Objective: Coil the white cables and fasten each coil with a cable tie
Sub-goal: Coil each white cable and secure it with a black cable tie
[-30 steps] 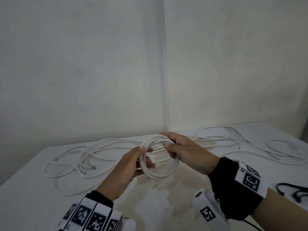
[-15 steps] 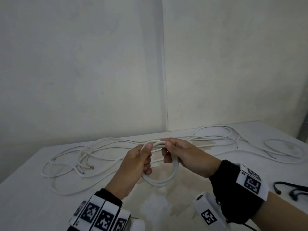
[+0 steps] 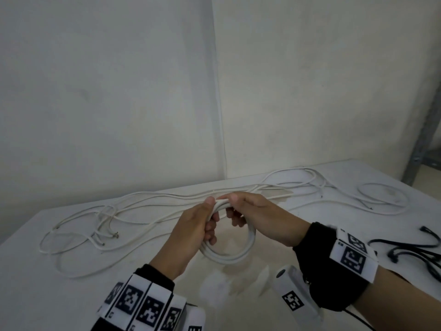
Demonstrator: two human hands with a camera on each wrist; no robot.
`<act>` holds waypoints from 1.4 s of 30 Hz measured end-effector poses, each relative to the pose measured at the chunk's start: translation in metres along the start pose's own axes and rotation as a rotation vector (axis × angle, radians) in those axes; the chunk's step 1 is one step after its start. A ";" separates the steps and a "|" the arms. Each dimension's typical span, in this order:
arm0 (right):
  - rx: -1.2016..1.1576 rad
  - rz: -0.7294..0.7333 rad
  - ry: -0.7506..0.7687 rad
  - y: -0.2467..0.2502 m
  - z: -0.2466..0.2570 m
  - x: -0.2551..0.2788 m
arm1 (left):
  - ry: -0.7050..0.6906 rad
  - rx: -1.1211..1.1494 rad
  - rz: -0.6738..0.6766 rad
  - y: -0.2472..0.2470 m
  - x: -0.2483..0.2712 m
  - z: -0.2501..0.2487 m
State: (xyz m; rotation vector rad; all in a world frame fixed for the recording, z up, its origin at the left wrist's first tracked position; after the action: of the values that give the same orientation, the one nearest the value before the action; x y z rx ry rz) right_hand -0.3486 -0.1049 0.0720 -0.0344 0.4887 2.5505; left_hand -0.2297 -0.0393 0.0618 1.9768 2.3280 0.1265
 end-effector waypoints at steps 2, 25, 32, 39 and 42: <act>-0.104 -0.047 -0.007 0.004 -0.001 0.006 | -0.022 -0.007 -0.024 -0.004 -0.002 0.000; -0.107 -0.325 -0.088 0.024 -0.018 0.110 | -0.078 -0.162 0.153 -0.086 0.023 -0.001; 0.100 -0.473 -0.303 0.085 -0.032 0.176 | -0.087 -0.150 0.162 -0.098 0.020 0.003; 0.581 -0.309 -0.734 0.118 -0.082 0.215 | -0.068 -0.123 0.199 -0.113 0.003 0.009; 0.678 -0.217 -0.867 0.118 -0.097 0.212 | -0.052 -0.120 0.210 -0.116 -0.003 0.014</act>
State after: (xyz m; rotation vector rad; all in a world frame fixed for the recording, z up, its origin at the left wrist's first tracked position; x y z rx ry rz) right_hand -0.5977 -0.1250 -0.0052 1.1254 0.8729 1.8195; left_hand -0.3413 -0.0611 0.0343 2.1314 2.0256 0.2197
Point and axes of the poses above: each hand's wrist, its own x-axis away from the middle knuckle, its own y-axis out of the back of the hand, z = x × y, the point moved 3 cm from there along -x, towards the middle knuckle, and after that the axes turned 10 degrees about z, right-handed, at the moved point
